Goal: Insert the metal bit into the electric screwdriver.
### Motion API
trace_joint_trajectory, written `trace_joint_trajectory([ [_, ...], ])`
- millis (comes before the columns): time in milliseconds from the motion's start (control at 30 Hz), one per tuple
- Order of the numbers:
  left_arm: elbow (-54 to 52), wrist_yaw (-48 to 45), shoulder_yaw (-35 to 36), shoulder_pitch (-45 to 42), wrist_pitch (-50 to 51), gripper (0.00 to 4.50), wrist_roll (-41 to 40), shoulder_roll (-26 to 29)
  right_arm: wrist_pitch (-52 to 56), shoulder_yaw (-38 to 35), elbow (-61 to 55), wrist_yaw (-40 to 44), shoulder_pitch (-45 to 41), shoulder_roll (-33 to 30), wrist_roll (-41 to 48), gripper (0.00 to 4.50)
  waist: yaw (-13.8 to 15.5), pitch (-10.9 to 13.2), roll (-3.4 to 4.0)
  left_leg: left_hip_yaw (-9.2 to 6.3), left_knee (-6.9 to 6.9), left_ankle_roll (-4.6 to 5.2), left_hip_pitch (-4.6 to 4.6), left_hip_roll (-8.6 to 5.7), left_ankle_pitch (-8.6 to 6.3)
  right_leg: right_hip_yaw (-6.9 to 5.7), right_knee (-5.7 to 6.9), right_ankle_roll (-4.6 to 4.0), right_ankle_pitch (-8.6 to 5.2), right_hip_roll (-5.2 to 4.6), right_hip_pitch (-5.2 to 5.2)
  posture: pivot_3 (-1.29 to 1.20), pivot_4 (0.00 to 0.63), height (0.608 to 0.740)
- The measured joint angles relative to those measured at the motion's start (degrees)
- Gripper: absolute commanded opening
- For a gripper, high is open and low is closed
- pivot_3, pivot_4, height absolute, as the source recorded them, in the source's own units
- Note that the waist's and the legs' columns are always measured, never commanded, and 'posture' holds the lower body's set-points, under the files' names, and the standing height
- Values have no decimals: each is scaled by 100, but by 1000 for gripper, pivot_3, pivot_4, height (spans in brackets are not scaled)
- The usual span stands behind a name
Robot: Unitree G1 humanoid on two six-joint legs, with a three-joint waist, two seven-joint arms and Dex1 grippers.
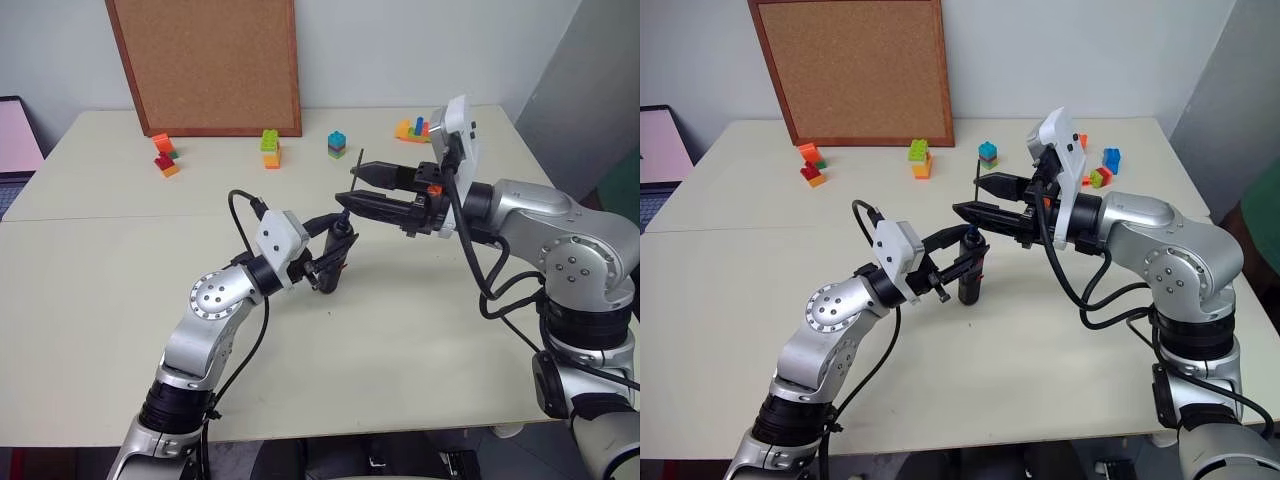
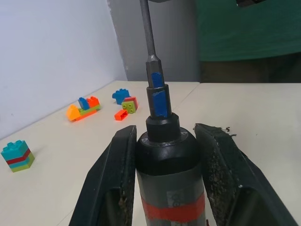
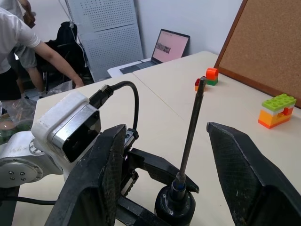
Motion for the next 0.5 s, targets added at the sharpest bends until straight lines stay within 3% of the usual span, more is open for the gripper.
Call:
trace_joint_trajectory([
  [233,12,77,5,-97,143,1582,13,8,-153,35,-20,189,160,-497,-141,2852,10,0,0,-1,3,1,-2,-2,0,-3,1,0,0,1,0,0,150,740],
  [367,196,144,24,-496,295,1582,366,289,-266,-61,-184,264,482,-949,-243,3513,14,3,-2,-3,3,1,-8,-6,0,-7,2,0,0,5,-4,0,150,740],
  [500,692,-30,-157,-1191,178,1581,1194,940,-475,-209,-605,531,1065,-1688,-431,4464,46,5,-2,0,3,0,-24,-11,0,-3,-8,1,-1,8,-12,0,150,740],
])
